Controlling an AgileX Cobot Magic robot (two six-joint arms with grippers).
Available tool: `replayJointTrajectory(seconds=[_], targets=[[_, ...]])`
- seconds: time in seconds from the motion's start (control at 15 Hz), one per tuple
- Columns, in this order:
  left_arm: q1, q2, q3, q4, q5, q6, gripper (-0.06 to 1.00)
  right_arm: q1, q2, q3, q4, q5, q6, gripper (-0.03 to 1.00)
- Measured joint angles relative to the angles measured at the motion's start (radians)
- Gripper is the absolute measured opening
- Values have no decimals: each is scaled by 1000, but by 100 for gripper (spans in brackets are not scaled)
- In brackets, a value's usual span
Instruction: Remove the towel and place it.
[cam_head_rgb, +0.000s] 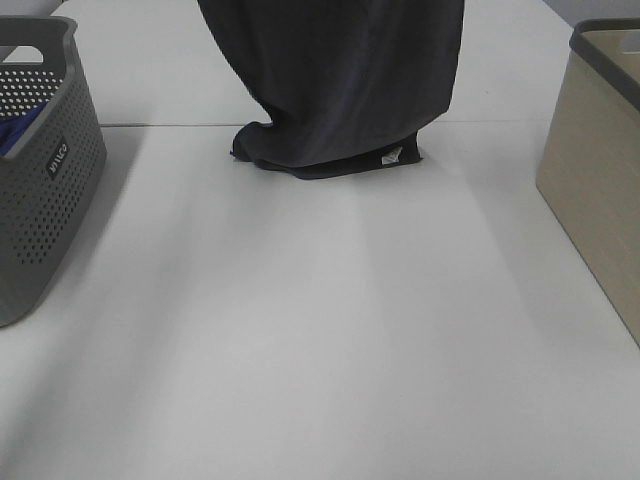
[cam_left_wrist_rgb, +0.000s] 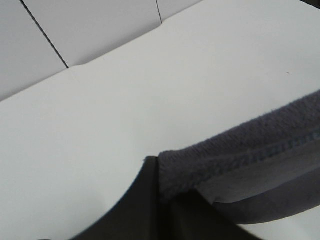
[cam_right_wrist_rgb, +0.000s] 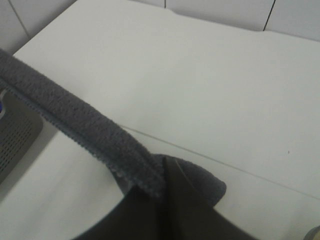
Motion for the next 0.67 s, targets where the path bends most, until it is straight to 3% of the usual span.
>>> replayJointTrajectory(seconds=[0.13,0.33,0.53,0.67], targets=[[0,-18,-1,-21,12,-111,0,0,-27,0,34,52,-17,1],[0,-52,24,-39,17,-152,0,0,-51,0,60,57,-23,1],[-5,-241,256,-37,18,-159,0,0,-157,113,157,58,-41,1],[-5,-304,325,-37,19,-158,0,0,-195,166,180,58,-43,1]])
